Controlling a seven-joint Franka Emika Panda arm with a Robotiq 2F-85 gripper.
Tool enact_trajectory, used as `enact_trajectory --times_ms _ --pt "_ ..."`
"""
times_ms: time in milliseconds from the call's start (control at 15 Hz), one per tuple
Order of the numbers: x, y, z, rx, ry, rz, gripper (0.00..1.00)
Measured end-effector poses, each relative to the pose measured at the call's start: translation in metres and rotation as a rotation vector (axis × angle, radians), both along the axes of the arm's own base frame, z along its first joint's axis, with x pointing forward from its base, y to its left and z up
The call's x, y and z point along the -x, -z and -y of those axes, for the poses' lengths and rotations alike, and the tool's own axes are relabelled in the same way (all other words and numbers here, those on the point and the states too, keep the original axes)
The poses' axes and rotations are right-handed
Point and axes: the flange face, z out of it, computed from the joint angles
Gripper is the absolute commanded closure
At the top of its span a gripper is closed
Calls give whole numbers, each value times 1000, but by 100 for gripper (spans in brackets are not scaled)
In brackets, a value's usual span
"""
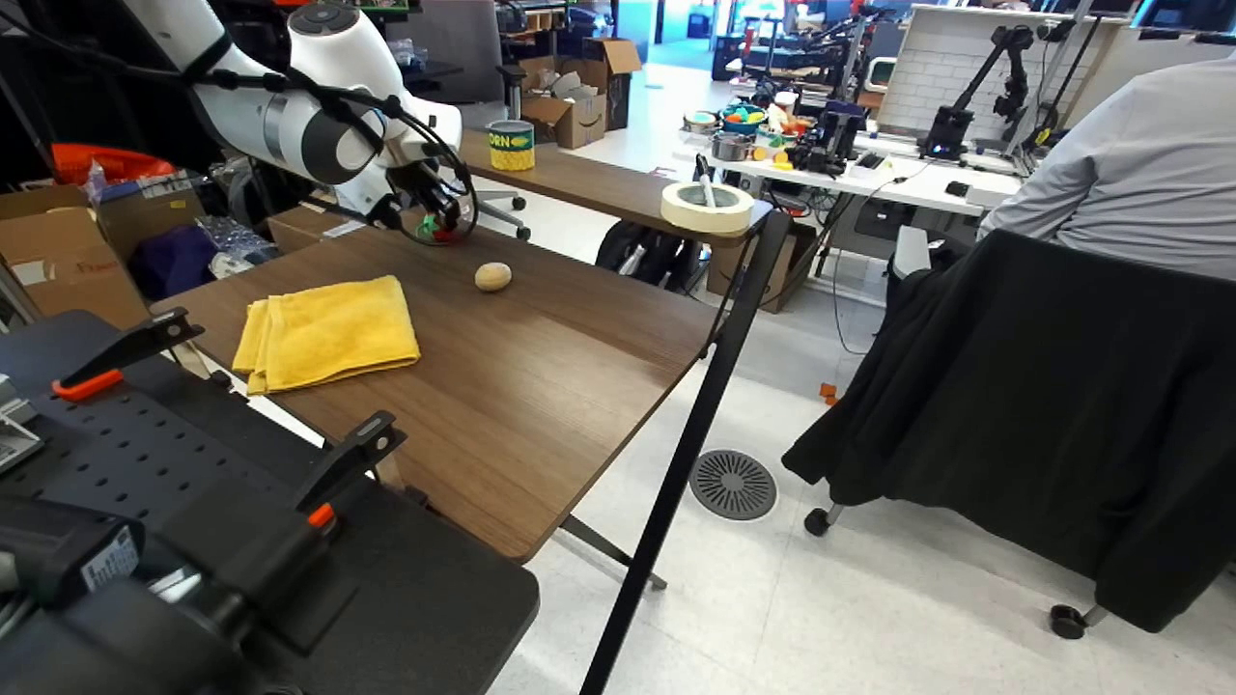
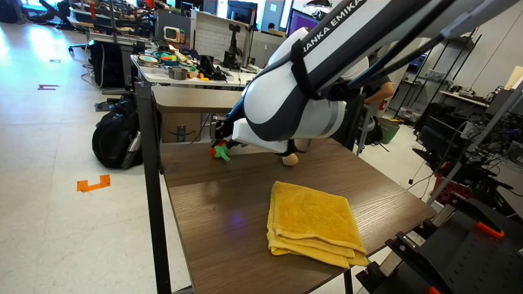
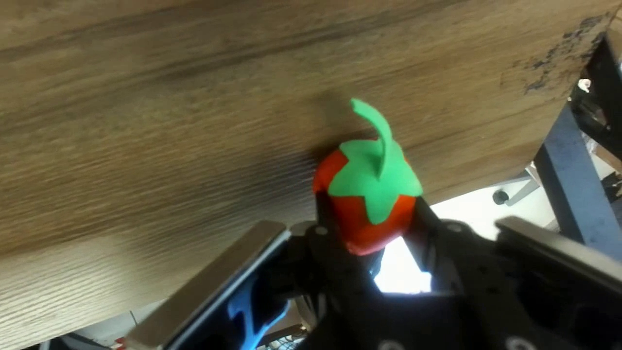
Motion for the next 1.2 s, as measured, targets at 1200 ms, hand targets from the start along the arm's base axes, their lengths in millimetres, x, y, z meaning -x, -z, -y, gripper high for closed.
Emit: enact_trajectory --times_ms 1200 --pt "63 -115 168 435 359 -146 94"
